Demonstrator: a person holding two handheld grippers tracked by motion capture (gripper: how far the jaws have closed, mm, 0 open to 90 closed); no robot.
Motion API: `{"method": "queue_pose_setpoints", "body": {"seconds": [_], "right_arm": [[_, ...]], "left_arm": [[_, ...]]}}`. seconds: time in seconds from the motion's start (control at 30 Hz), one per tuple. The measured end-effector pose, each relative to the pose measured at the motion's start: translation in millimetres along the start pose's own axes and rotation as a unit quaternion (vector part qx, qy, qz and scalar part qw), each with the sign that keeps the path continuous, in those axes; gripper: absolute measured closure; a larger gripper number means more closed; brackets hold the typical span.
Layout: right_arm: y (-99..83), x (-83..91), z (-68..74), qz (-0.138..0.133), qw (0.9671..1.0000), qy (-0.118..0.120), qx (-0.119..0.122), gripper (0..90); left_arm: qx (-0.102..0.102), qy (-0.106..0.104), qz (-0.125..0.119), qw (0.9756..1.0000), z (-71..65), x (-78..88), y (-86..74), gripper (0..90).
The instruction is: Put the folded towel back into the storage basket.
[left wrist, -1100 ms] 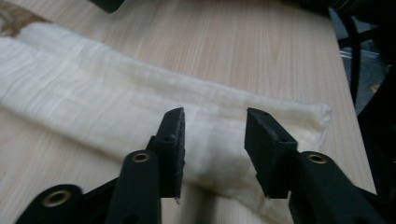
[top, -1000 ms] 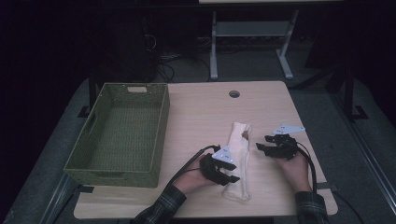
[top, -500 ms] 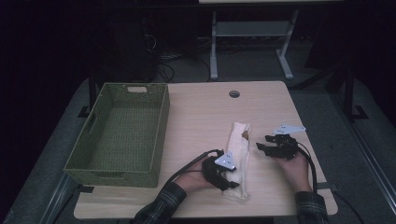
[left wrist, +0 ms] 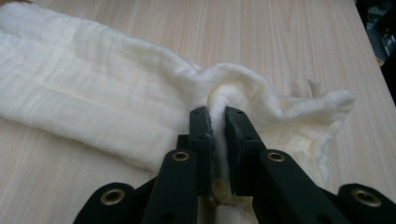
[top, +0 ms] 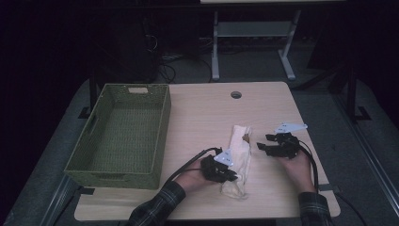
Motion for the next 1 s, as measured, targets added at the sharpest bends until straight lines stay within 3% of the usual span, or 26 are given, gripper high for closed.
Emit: {"method": "queue_pose_setpoints", "body": {"seconds": [0.07,0.17,0.27,0.4,0.43,0.53,0.67,0.87,0.93,1.0], "right_arm": [[8.0,-1.0,1.1,-0.006,0.9999,0.015,-0.004,41.3],[20.5,-7.7,3.7,0.005,0.9997,0.021,0.013,41.6],[34.8,-21.9,5.3,0.022,0.9983,0.044,0.030,44.2],[50.3,-37.2,3.9,0.025,0.9965,0.076,0.025,45.5],[55.6,-40.6,2.4,0.024,0.9967,0.075,0.018,46.0],[65.7,-48.8,-0.3,0.015,0.9969,0.072,0.026,47.4],[74.5,-64.0,1.0,0.046,0.9970,0.035,0.051,52.1],[74.0,-73.9,-9.6,0.056,0.9972,0.031,0.038,55.9],[71.2,-75.6,-13.1,0.061,0.9969,0.042,0.024,56.8],[70.1,-77.5,-13.5,0.065,0.9963,0.046,0.030,58.2]], "left_arm": [[-0.003,0.000,0.003,1.0000,-0.1,0.2,0.6,82.4],[0.004,-0.005,-0.002,1.0000,1.0,0.6,-1.0,82.5],[0.007,-0.007,-0.007,0.9999,2.0,1.2,-3.2,82.5],[-0.001,-0.003,-0.007,1.0000,0.9,0.7,-1.6,82.4],[-0.002,0.000,-0.007,1.0000,0.3,0.5,-1.5,82.4],[-0.003,-0.002,-0.002,1.0000,-0.1,1.2,-1.1,82.4],[0.001,-0.008,-0.004,1.0000,1.4,1.2,-1.7,82.4],[0.003,-0.014,-0.002,0.9999,4.0,1.7,-1.6,82.4],[0.005,-0.015,-0.002,0.9999,4.2,1.8,-1.7,82.4],[0.006,-0.015,-0.002,0.9999,4.3,1.8,-1.7,82.3]]}}
Point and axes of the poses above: each handheld gripper's, and its own axes: x roughly backward along the jaws, y roughly out of its top, z roughly to its left, the point moved 2 cm from there along -x, roughly forward along the jaws, and after that the axes turned 4 degrees about -x, right-handed, at the moved point
